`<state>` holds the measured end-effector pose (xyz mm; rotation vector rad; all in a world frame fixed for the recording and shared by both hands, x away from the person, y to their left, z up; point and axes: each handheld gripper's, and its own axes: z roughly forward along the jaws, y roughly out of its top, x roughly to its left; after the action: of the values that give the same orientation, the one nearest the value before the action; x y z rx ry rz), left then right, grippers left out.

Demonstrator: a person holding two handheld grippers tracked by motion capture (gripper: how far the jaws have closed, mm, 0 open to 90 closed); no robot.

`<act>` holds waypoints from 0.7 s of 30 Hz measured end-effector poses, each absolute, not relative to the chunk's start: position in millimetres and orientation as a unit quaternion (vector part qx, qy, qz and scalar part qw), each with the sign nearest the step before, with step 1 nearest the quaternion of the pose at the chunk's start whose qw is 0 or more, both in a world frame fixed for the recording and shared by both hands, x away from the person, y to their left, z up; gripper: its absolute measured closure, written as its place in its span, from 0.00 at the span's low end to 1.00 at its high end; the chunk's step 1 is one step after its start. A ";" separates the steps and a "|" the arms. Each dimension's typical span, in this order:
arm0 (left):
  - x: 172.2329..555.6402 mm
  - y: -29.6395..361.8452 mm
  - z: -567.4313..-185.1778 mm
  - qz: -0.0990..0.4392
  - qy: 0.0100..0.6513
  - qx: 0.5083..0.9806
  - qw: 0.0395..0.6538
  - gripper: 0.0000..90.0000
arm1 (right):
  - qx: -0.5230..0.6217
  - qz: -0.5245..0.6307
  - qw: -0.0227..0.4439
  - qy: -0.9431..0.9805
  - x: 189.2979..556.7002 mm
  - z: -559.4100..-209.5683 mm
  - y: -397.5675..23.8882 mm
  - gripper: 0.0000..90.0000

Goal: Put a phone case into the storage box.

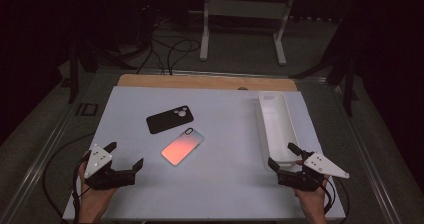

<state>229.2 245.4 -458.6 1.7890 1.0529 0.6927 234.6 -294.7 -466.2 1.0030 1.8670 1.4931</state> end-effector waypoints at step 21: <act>267.7 198.2 -456.0 0.207 0.416 0.792 0.397 0.00 | 0.385 0.540 0.271 0.698 238.3 -471.5 -294.6 0.12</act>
<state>267.7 198.2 -456.0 2.0060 1.0539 0.5240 238.3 -294.6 -471.5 1.0364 1.8805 1.4537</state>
